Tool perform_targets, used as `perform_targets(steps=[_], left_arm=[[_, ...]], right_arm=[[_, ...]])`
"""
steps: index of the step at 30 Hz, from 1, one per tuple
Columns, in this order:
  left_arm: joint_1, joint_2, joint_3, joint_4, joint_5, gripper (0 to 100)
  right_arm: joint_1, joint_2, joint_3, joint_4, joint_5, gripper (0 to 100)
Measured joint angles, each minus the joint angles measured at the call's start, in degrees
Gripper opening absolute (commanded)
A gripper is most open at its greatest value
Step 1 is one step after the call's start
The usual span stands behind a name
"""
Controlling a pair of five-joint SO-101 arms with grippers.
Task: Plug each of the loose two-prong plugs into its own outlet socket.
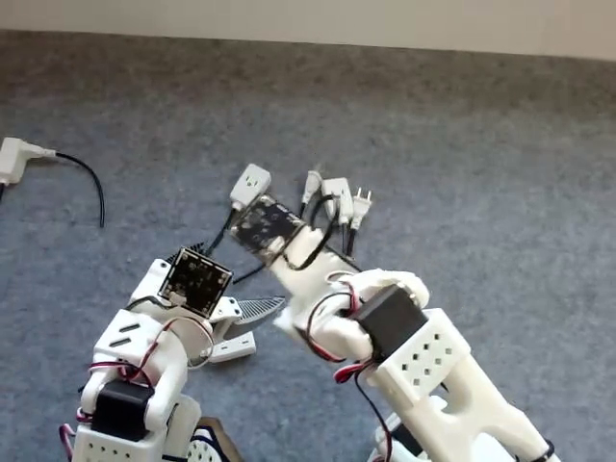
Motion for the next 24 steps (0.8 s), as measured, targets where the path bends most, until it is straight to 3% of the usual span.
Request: perform_targets(steps=[6,11,13,19,24], left_arm=[[-0.8,0.0,1.2,-0.9,0.0,46],[-5.9,0.0,4.0,-4.7,0.0,46],[-6.9,0.0,4.5,-5.0,0.0,46],[-8.2,0.0,4.6,-5.3,0.0,46],[-9.0,0.0,4.6,-5.3,0.0,46]], right_arm=[[9.3,-0.1,16.3,-13.8,6.2,0.5],[9.9,0.0,23.6,-26.0,7.5,0.5],[9.9,-0.1,23.6,-29.3,4.7,1.9],[5.8,-0.1,21.7,-28.5,2.1,27.6],[7.2,-0.3,22.9,-24.6,4.6,29.2]])
